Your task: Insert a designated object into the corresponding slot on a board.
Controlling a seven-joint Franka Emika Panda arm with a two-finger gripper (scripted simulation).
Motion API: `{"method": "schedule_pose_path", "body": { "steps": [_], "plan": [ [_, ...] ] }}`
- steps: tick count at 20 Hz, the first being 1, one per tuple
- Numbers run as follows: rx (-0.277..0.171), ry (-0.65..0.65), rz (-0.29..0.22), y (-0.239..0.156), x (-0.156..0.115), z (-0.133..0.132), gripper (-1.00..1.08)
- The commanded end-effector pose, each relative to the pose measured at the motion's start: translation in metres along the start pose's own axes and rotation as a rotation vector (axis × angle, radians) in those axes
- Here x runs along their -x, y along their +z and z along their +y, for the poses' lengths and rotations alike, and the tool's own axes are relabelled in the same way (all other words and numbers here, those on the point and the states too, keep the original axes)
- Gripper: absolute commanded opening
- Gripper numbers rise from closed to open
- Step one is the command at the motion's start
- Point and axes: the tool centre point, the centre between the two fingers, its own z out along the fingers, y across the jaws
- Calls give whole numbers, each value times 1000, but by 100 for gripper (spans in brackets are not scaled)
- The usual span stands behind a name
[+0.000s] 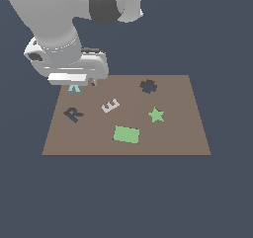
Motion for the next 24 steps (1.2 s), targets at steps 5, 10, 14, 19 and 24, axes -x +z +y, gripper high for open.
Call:
{"method": "schedule_pose_path", "body": {
  "steps": [5, 10, 14, 19, 24],
  "plan": [
    [-1, -3, 7, 13, 6, 23, 100],
    [-2, -1, 7, 14, 7, 25, 100],
    [-2, -2, 7, 19, 6, 25, 100],
    [-2, -2, 8, 33, 6, 25, 100],
    [-3, -3, 8, 34, 6, 24, -100]
  ]
}}
